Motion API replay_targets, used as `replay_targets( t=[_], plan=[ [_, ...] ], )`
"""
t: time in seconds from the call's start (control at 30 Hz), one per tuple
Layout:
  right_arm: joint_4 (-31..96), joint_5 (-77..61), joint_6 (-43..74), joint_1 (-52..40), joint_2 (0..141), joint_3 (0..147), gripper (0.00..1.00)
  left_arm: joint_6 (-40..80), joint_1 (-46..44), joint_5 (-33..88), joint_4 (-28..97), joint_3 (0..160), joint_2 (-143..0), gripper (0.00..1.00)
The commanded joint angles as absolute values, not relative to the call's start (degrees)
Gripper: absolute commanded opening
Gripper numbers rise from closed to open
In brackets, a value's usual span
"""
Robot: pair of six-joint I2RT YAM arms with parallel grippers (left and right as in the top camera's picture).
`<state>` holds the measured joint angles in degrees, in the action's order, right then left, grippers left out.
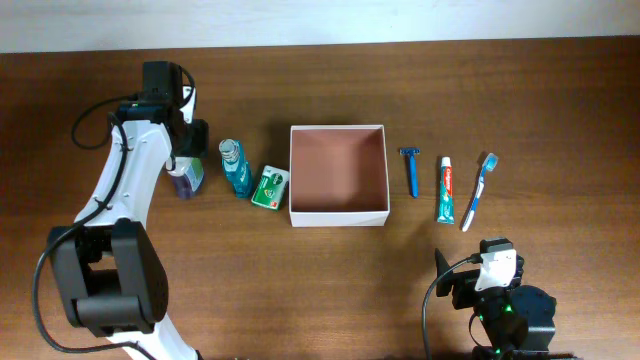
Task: Pack container
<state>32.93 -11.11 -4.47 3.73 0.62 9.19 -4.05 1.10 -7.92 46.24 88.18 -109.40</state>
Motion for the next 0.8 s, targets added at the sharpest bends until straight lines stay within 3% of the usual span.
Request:
replay_targets(
  t=[0.0,0.17,0.47,0.6,0.77],
  plan=[
    [32.9,-11.6,-4.0,4.2,0.2,8.8,0.99,-3.9,1.3,-7.2,46.1,88.9,-110.9,0.17],
    [33.0,-11.6,-4.0,4.2,0.2,8.8,0.99,-3.9,1.3,-5.8,47.9,88.9,-111.0,0.39],
    [33.0,-11.6,-4.0,4.2,0.2,8.8,0.99,-3.9,1.3,-5.8,51.5,88.9,-111.0,0.57],
    [33.0,-11.6,-4.0,4.2,0.2,8.8,0.99,-3.9,1.3,-5.8,53.1,88.9,-111.0,0.99],
    [32.9,-11.6,-4.0,4.2,0.2,8.8,0.99,-3.9,1.3,-5.8,53.5,88.9,-111.0,0.99]
  ],
)
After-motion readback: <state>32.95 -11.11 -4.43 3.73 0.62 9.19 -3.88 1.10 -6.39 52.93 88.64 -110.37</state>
